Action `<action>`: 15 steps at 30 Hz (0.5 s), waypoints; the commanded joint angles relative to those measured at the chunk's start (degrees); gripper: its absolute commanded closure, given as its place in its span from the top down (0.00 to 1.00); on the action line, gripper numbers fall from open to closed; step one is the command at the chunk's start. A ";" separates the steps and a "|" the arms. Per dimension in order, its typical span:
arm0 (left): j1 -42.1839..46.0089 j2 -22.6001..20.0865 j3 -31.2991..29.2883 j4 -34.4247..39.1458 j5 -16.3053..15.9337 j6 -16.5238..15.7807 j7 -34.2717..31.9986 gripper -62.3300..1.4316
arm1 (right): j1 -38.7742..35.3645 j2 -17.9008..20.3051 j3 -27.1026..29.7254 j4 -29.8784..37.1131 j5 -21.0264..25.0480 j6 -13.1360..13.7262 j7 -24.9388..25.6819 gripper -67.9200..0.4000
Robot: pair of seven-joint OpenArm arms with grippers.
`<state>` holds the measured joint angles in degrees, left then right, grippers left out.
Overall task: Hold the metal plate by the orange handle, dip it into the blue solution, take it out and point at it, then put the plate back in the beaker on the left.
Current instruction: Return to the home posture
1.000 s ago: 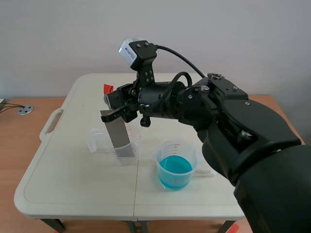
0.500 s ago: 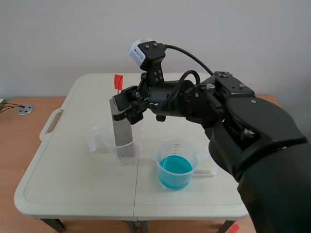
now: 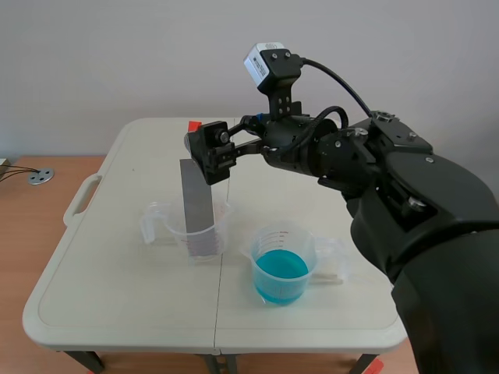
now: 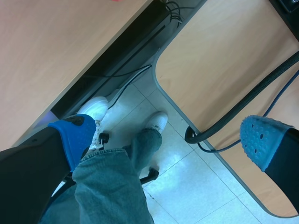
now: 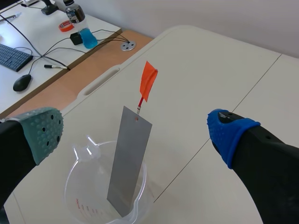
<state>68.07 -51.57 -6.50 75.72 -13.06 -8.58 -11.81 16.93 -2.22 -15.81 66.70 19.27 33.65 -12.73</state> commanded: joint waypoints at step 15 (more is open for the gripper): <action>-5.55 1.09 0.15 1.03 -3.13 -1.22 -2.32 1.00 | -4.59 7.93 -0.09 8.68 0.44 -1.55 4.13 0.98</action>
<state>64.47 -50.83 -6.35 75.75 -15.53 -10.04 -13.45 12.12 4.97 -15.86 73.56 19.27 32.14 -9.45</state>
